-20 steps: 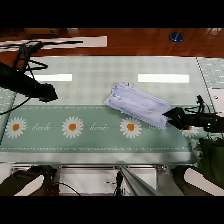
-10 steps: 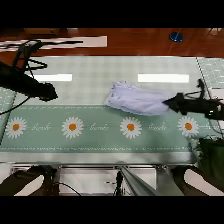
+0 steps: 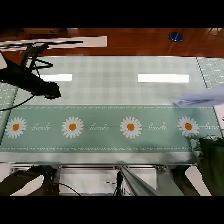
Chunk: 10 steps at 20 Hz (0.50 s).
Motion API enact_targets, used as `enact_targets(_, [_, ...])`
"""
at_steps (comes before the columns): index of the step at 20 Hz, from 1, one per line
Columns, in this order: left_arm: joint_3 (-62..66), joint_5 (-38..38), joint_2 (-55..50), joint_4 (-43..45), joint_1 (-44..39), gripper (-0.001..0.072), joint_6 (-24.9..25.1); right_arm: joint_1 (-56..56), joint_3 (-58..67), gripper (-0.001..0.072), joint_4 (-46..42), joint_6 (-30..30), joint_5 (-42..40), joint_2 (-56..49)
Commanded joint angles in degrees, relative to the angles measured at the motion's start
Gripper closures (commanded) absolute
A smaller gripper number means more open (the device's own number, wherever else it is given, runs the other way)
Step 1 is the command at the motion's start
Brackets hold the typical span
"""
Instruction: Fold the shirts.
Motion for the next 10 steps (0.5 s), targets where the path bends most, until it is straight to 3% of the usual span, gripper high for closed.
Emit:
enact_targets(1, [0.0, 0.07, -2.14, -1.14, -0.04, 0.0315, 3.13, -14.08, 7.8, 0.0681, -16.17, -0.98, 13.68, 0.92])
enact_targets(5, [0.0, 1.84, -4.07, -1.09, 0.0, 0.0315, 6.8, -24.2, 8.26, 0.0681, -19.87, -1.68, 13.64, 1.36])
enact_targets(10, [0.0, 6.25, -7.43, -1.01, 0.02, 0.0315, 8.31, -24.52, 5.81, 0.0681, -30.49, -1.92, 13.68, 0.79])
